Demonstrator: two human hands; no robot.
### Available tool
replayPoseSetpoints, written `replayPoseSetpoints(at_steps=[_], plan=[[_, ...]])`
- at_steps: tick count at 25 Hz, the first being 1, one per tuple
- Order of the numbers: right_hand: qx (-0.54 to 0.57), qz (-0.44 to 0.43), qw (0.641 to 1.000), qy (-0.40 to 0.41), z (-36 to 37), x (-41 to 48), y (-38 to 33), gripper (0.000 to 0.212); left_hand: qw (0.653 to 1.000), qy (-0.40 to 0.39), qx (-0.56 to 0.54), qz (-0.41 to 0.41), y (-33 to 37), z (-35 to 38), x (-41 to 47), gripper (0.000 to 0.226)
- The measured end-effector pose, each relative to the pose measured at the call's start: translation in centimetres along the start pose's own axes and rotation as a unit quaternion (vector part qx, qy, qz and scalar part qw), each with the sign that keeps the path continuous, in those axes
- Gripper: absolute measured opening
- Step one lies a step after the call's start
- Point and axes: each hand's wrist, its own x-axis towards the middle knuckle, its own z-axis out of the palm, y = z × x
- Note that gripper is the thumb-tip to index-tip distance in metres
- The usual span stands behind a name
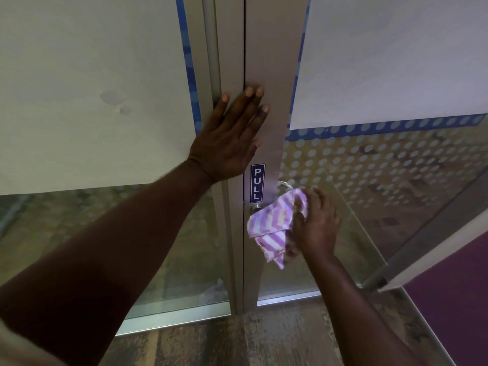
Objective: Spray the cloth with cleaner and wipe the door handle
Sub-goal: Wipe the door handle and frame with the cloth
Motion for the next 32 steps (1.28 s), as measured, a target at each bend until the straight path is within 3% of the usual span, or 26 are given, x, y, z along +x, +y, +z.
replayPoseSetpoints(at_steps=[3, 5, 8, 15, 18, 21, 23, 25, 27, 29, 30, 32], plan=[[-0.031, -0.094, 0.993, -0.071, 1.5, -1.7, -1.2, 0.04, 1.0, -0.006, 0.002, -0.001, 0.0, -0.2, 0.0, 0.062], [-0.05, -0.098, 0.988, -0.112, 2.7, -3.3, -2.1, 0.052, 1.0, -0.01, 0.006, -0.001, 0.1, -0.3, 0.0, 0.062], [-0.084, -0.11, 0.983, -0.124, 4.6, -4.5, -3.7, 0.068, 1.0, -0.013, 0.004, 0.0, 0.1, -0.4, 0.1, 0.062], [-0.077, -0.212, 0.968, -0.114, 5.0, -4.7, -2.7, 0.065, 1.0, -0.012, 0.012, 0.0, 0.1, -0.4, 0.1, 0.063], [-0.064, -0.205, 0.973, -0.085, 3.9, -3.9, -0.3, 0.053, 1.0, -0.011, 0.014, 0.002, 0.0, -0.5, 0.2, 0.062], [0.032, -0.183, 0.979, -0.085, 3.4, -3.5, 2.2, 0.049, 1.0, -0.005, 0.011, 0.002, 0.1, -0.5, 0.1, 0.062], [0.132, -0.137, 0.978, -0.085, 3.4, -3.3, 3.2, 0.046, 1.0, -0.004, 0.009, -0.002, 0.1, -0.3, 0.1, 0.062], [0.233, -0.038, 0.97, -0.052, 3.9, -3.3, 3.2, 0.041, 1.0, -0.004, 0.003, -0.005, 0.1, -0.2, 0.0, 0.062], [0.316, 0.102, 0.943, -0.002, 4.8, -3.1, 2.2, 0.041, 1.0, -0.003, 0.003, -0.004, 0.1, -0.2, 0.0, 0.061], [0.4, 0.261, 0.877, 0.046, 6.0, -2.4, 1.2, 0.029, 1.0, -0.003, -0.001, -0.007, 0.1, -0.1, 0.0, 0.061], [0.448, 0.333, 0.826, 0.079, 6.4, -1.9, 1.0, 0.024, 1.0, -0.001, -0.002, -0.009, 0.1, 0.0, 0.0, 0.061], [0.572, 0.434, 0.686, 0.12, 6.5, -1.7, 0.6, 0.026, 1.0, 0.0, 0.001, -0.009, 0.2, 0.0, 0.0, 0.062]])
